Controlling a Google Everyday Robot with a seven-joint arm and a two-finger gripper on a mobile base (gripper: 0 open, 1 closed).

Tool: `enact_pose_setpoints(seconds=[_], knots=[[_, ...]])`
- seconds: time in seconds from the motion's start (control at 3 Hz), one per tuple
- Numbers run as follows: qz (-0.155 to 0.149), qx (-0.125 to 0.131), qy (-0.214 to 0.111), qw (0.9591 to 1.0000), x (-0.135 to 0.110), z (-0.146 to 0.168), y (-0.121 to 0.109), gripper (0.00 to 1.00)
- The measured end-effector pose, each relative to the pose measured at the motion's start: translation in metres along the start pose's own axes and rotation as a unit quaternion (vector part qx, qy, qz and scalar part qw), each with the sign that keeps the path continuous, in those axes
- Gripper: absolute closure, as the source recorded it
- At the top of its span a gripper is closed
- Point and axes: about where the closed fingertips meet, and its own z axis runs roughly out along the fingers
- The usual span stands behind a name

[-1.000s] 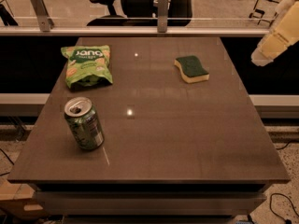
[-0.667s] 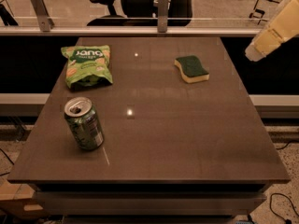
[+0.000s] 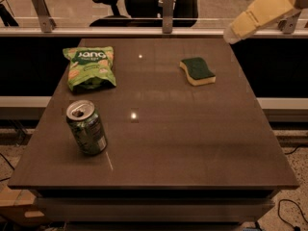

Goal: Move sponge near green can

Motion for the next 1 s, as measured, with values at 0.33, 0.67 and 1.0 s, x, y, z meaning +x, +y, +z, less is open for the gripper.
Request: enact_pose_setpoints(seconds=[0.33, 0.67, 1.0], knots=[[0.059, 0.032, 0.006, 0.9977, -0.015, 0.003, 0.008, 0.00], [0.106, 0.065, 0.020, 0.9921, -0.024, 0.008, 0.010, 0.00], [0.133, 0.085, 0.039, 0.9867, -0.035, 0.023, 0.003, 0.00]])
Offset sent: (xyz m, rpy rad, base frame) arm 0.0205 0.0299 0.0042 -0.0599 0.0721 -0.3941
